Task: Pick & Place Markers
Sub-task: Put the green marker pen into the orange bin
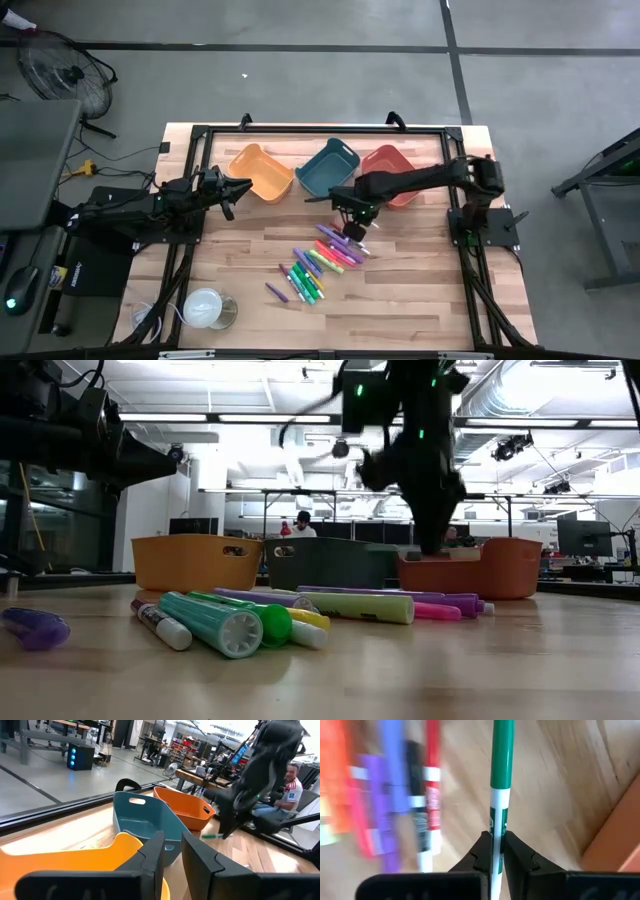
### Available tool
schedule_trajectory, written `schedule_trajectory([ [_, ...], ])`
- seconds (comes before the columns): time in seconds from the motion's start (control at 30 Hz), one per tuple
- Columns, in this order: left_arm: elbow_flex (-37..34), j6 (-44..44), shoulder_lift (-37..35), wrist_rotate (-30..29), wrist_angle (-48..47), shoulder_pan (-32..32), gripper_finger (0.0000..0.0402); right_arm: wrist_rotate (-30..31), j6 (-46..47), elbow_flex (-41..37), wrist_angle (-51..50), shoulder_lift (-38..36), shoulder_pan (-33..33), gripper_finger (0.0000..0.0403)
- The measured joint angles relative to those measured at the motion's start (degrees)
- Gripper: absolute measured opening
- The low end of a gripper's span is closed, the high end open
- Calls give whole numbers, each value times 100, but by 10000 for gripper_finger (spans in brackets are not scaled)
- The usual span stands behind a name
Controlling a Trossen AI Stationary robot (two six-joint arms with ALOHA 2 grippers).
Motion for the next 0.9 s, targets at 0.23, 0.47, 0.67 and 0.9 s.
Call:
schedule_trajectory([
  [0.23, 0, 2, 0, 0, 0, 0, 62, 153, -17, 7, -335, -985, -74, 15],
  [0.47, -2, 0, 1, 30, 0, 0, 62, 420, -233, 11, -1034, -1752, -655, 15],
  [0.67, 0, 0, 2, 28, 0, 0, 62, 565, -703, 11, -1465, -1917, -1274, 15],
  [0.9, 0, 0, 0, 28, 0, 0, 62, 581, -1099, -408, -1585, -1927, -2015, 15],
])
